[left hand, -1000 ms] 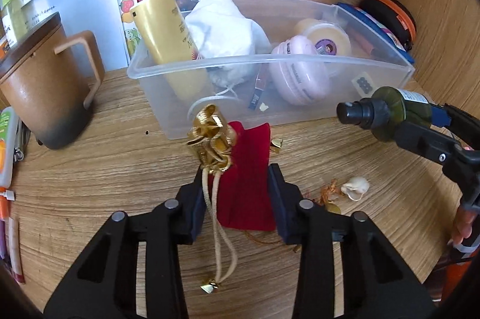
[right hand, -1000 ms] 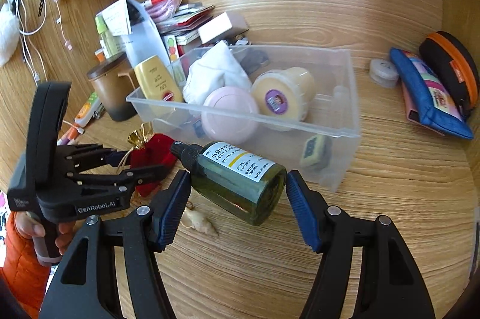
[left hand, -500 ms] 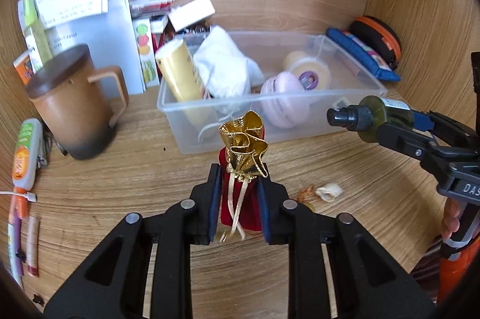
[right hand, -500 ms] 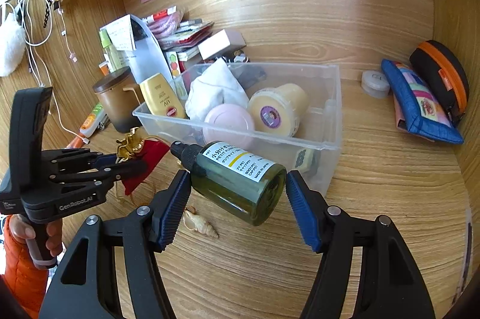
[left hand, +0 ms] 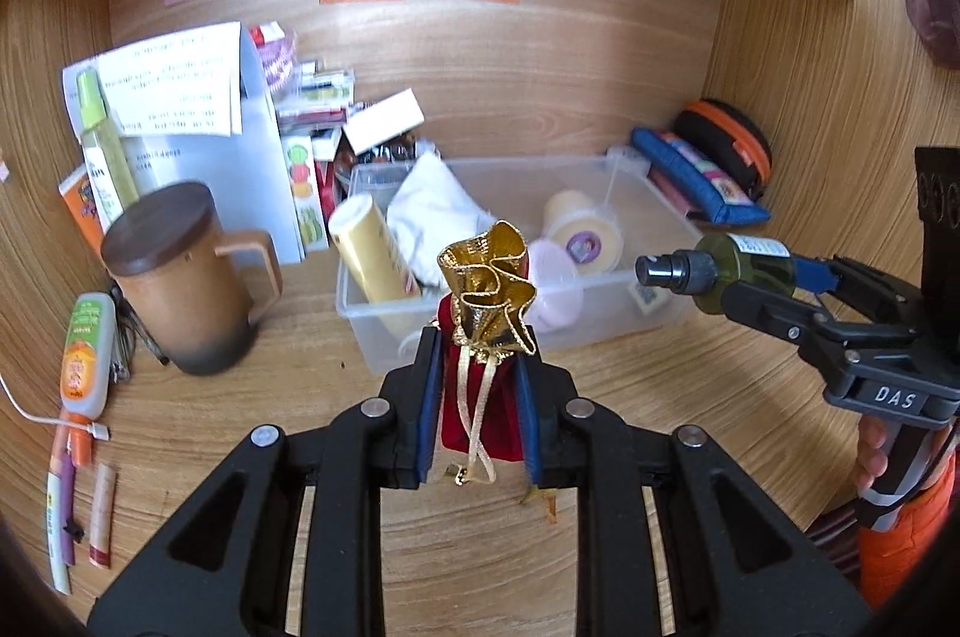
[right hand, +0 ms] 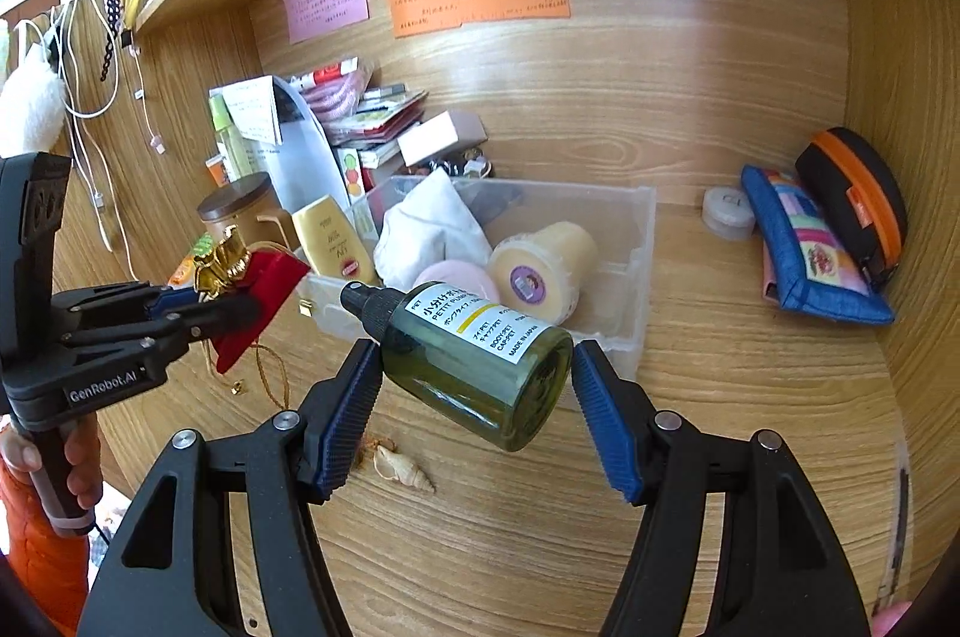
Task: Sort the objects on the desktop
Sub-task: 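Carry the green bottle and red pouch over the bin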
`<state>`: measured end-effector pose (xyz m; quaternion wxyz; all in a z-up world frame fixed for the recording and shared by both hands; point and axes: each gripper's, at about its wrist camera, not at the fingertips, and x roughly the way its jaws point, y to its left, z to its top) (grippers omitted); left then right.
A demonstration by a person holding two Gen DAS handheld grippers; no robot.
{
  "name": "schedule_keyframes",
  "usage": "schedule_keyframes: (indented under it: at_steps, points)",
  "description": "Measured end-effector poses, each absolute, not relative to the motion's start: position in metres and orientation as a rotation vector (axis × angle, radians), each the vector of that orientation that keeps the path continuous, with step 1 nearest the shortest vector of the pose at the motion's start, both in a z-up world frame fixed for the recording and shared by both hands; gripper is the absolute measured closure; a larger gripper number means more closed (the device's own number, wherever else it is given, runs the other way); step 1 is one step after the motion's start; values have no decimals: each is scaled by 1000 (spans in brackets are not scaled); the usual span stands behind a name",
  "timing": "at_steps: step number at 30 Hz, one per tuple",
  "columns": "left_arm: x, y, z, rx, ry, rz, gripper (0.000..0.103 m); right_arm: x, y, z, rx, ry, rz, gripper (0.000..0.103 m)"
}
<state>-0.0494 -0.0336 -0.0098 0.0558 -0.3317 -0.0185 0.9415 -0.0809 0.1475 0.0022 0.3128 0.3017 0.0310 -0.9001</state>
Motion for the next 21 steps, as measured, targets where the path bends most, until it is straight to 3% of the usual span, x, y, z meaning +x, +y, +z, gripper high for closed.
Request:
schedule_keyframes:
  at_steps: [21]
  points:
    - [-68,-31,52,-804,-31,2890,81,-105,149,39,678,84,-2434,41]
